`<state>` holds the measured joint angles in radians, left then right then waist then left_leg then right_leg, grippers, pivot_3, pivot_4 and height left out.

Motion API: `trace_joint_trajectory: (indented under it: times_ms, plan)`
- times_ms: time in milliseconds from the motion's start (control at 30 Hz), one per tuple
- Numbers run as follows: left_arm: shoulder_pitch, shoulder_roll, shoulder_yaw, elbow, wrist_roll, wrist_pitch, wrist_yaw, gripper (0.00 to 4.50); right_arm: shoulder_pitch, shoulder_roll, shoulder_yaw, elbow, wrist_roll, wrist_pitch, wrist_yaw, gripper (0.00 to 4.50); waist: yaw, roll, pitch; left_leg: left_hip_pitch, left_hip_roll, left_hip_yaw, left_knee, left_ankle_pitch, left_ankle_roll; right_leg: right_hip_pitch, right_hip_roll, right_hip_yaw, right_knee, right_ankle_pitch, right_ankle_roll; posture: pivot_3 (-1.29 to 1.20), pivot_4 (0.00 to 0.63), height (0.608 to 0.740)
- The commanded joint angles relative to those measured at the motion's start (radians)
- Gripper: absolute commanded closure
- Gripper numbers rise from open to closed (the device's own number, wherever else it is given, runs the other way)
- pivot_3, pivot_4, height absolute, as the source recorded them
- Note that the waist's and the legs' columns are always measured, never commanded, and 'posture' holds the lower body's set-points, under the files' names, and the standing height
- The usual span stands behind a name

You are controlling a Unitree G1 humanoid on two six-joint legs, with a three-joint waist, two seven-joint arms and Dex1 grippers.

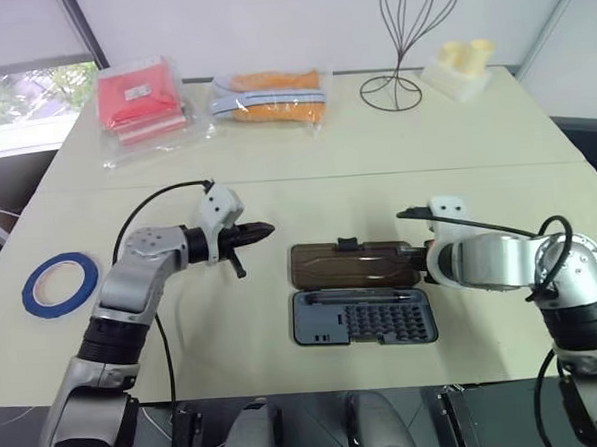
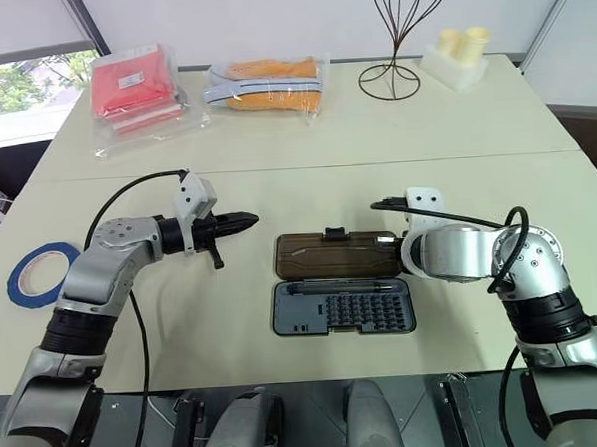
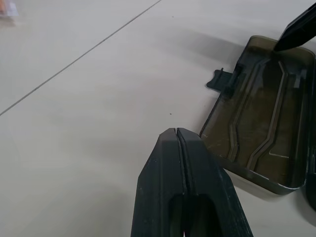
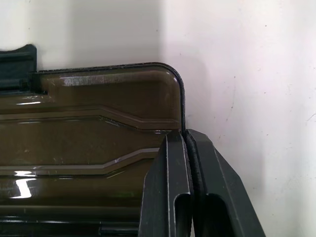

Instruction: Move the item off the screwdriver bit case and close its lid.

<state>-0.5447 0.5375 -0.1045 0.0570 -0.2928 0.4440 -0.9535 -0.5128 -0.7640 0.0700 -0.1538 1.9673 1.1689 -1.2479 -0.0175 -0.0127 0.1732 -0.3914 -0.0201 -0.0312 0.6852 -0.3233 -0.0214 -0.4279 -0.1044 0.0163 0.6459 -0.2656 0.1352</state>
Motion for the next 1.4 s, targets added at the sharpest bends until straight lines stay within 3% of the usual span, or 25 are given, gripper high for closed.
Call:
trace_joint_trajectory:
  times_ms: [33, 300, 433, 600, 833, 933, 1033, 1133, 1300, 1400]
  plan:
    - [0.002, 0.003, 0.004, -0.039, -0.001, -0.015, -0.003, 4.5, -0.016, -0.028, 0.013, -0.025, 0.005, 0.011, 0.043, 4.48, 0.0, 0.0, 0.0, 0.0, 0.0, 0.0, 0.0, 0.0, 0.0, 0.0, 0.0, 0.0, 0.0, 0.0, 0.0, 0.0, 0.15, 0.74]
    - [0.004, 0.003, 0.003, -0.041, -0.002, -0.011, -0.003, 4.5, -0.065, -0.094, 0.062, -0.03, 0.005, 0.03, 0.141, 4.48, -0.001, 0.0, 0.0, 0.0, 0.0, 0.0, 0.0, 0.0, 0.0, 0.0, 0.0, 0.0, -0.001, 0.0, 0.0, 0.0, 0.15, 0.74]
    - [0.004, 0.001, 0.003, -0.042, -0.003, -0.01, -0.003, 4.5, -0.082, -0.132, 0.092, -0.035, 0.005, 0.032, 0.185, 2.66, 0.0, 0.0, 0.0, 0.0, 0.0, 0.0, 0.0, 0.0, 0.0, 0.0, 0.0, 0.0, -0.001, 0.0, 0.0, 0.0, 0.15, 0.74]
    - [0.004, 0.0, 0.002, -0.043, -0.004, -0.009, -0.003, 4.5, -0.09, -0.164, 0.118, -0.041, 0.005, 0.023, 0.215, 0.01, 0.001, 0.0, 0.0, 0.0, 0.0, 0.0, 0.0, 0.0, 0.0, 0.0, 0.0, 0.0, -0.001, 0.0, 0.0, 0.0, 0.15, 0.74]
    - [0.017, 0.01, 0.016, -0.097, -0.042, 0.028, -0.022, 4.5, -0.175, -0.206, 0.123, -0.055, -0.026, 0.017, 0.287, 0.01, -0.001, 0.0, 0.0, 0.0, 0.001, 0.0, 0.0, 0.0, 0.0, 0.0, 0.0, 0.0, -0.001, 0.0, 0.0, 0.0, 0.15, 0.74]
    - [0.02, 0.009, 0.046, -0.164, -0.107, 0.095, -0.022, 4.5, -0.218, -0.206, 0.103, -0.091, -0.154, 0.017, 0.392, 0.01, 0.001, 0.0, 0.0, 0.0, 0.001, 0.0, 0.0, 0.0, 0.0, 0.0, 0.0, 0.0, -0.003, 0.0, 0.0, 0.0, 0.15, 0.74]
    - [0.026, 0.031, 0.064, -0.251, -0.184, 0.17, -0.043, 4.5, -0.259, -0.199, 0.086, -0.168, -0.389, -0.022, 0.573, 0.01, 0.002, 0.0, 0.0, 0.0, 0.001, 0.0, 0.0, 0.0, 0.0, 0.0, 0.0, 0.0, -0.003, 0.0, 0.0, 0.0, 0.15, 0.74]
    - [0.036, 0.046, 0.069, -0.329, -0.266, 0.254, -0.058, 4.5, -0.267, -0.197, 0.089, -0.206, -0.524, -0.024, 0.759, 0.01, 0.002, 0.0, 0.0, -0.001, 0.001, 0.0, 0.0, 0.0, 0.0, 0.0, 0.0, 0.0, -0.004, 0.0, 0.0, 0.0, 0.15, 0.74]
    - [0.086, 0.093, -0.043, -0.444, -0.318, 0.32, -0.141, 4.5, -0.234, -0.24, 0.178, -0.266, -0.951, -0.24, 1.194, 0.01, 0.002, 0.001, 0.0, -0.001, 0.0, 0.0, 0.0, -0.001, 0.001, 0.0, 0.001, 0.0, -0.005, 0.0, 0.0, 0.0, 0.15, 0.74]
    - [0.09, 0.102, -0.111, -0.436, -0.286, 0.303, -0.17, 4.5, -0.202, -0.242, 0.213, -0.219, -1.11, -0.338, 1.41, 0.01, 0.004, 0.001, 0.0, 0.0, 0.0, 0.0, 0.0, 0.0, 0.001, 0.0, 0.001, 0.0, -0.005, 0.0, 0.0, 0.0, 0.15, 0.74]
